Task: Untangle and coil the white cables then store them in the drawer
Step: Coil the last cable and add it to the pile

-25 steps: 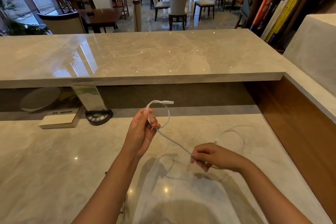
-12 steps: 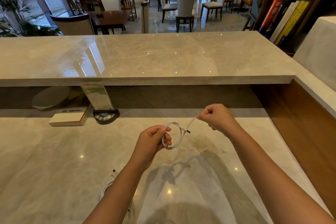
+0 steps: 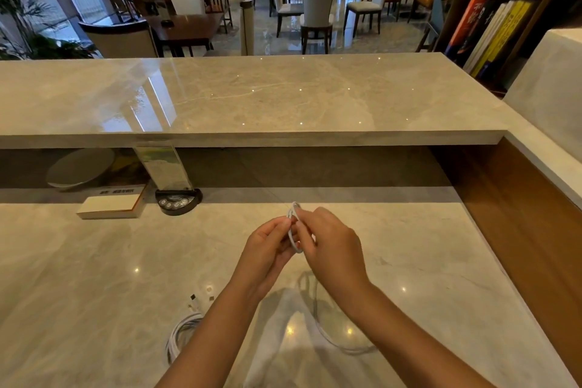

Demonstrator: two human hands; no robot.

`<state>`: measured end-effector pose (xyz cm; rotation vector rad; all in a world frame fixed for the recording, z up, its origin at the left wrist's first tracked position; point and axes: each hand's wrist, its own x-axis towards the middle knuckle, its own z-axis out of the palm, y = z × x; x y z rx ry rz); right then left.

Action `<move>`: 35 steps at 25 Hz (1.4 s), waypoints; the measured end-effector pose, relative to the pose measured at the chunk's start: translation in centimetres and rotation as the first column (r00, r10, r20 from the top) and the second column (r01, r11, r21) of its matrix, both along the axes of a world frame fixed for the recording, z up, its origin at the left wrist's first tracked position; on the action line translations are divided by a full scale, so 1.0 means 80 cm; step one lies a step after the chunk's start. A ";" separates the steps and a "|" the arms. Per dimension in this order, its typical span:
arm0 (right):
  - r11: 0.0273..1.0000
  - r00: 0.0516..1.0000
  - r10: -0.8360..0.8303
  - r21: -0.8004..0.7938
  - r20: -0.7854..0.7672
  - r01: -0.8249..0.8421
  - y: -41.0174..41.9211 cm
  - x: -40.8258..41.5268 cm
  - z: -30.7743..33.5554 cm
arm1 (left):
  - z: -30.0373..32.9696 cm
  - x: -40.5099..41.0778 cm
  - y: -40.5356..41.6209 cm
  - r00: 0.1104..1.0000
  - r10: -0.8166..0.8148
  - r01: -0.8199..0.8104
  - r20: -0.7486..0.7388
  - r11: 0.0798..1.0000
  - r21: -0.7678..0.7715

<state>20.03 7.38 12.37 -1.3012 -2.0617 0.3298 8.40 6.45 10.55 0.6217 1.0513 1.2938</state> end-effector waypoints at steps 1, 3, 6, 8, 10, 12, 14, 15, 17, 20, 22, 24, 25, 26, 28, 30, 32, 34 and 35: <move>0.996 0.997 0.009 0.087 0.076 -0.015 -0.007 0.000 -0.007 | 0.002 0.000 0.000 0.998 0.005 -0.006 0.070 1.000 0.005; 0.977 0.984 -0.018 0.212 0.178 -0.021 -0.016 -0.001 -0.018 | 0.007 -0.001 -0.002 0.983 0.020 -0.022 0.180 1.000 0.012; 0.979 0.967 -0.045 0.205 0.250 -0.008 -0.020 -0.005 -0.026 | 0.013 0.000 -0.003 0.972 0.054 -0.054 0.230 0.999 -0.008; 0.984 0.967 -0.019 0.177 0.255 -0.027 -0.021 -0.005 -0.032 | 0.013 0.001 -0.002 0.961 0.091 -0.090 0.262 0.996 -0.017; 0.987 0.973 0.095 0.112 0.210 -0.120 -0.024 -0.001 -0.042 | 0.015 -0.006 0.004 0.924 0.144 -0.138 0.355 0.990 -0.041; 0.970 0.977 0.212 -0.123 0.002 -0.211 -0.031 0.010 -0.045 | 0.017 -0.019 0.014 0.882 0.173 -0.166 0.439 0.985 -0.053; 0.859 0.940 0.271 -0.388 -0.205 -0.332 -0.025 0.031 -0.044 | 0.019 -0.031 0.019 0.868 0.158 -0.157 0.470 0.987 -0.041; 0.796 0.926 0.289 -0.476 -0.243 -0.373 -0.017 0.043 -0.043 | 0.018 -0.036 0.020 0.863 0.152 -0.152 0.482 0.988 -0.040; 0.660 0.905 0.306 -0.619 -0.296 -0.426 0.001 0.069 -0.038 | 0.014 -0.042 0.020 0.860 0.138 -0.137 0.492 0.990 -0.038; 0.441 0.893 0.274 -0.779 -0.356 -0.446 0.025 0.107 -0.025 | 0.011 -0.044 0.019 0.895 0.091 -0.091 0.437 0.996 -0.019; 0.413 0.916 0.268 -0.823 -0.300 -0.390 0.039 0.128 -0.017 | 0.009 -0.045 0.018 0.923 0.032 -0.034 0.384 0.999 0.000; 0.504 0.961 0.213 -0.822 -0.179 -0.264 0.053 0.138 -0.008 | 0.009 -0.045 0.014 0.943 -0.072 0.066 0.324 0.997 0.029; 0.571 0.979 0.180 -0.801 -0.092 -0.180 0.061 0.140 -0.005 | 0.010 -0.044 0.011 0.949 -0.134 0.127 0.286 0.991 0.042; 0.629 0.989 0.148 -0.771 -0.005 -0.098 0.069 0.139 -0.001 | 0.011 -0.042 0.008 0.950 -0.197 0.190 0.243 0.980 0.051; 0.715 0.983 0.099 -0.698 0.151 0.035 0.082 0.132 0.011 | 0.010 -0.036 0.003 0.942 -0.296 0.291 0.159 0.955 0.050; 0.789 0.968 0.050 -0.604 0.246 0.113 0.088 0.118 0.022 | 0.009 -0.029 0.000 0.930 -0.355 0.353 0.091 0.935 0.038; 0.841 0.966 -0.004 -0.523 0.257 0.143 0.086 0.097 0.031 | 0.008 -0.022 -0.002 0.920 -0.392 0.392 0.014 0.920 0.014; 0.885 0.970 -0.048 -0.440 0.239 0.152 0.081 0.075 0.035 | 0.006 -0.016 -0.003 0.923 -0.379 0.379 -0.071 0.925 -0.022; 0.902 0.972 -0.055 -0.407 0.228 0.147 0.076 0.065 0.035 | 0.006 -0.013 -0.004 0.927 -0.357 0.354 -0.117 0.934 -0.043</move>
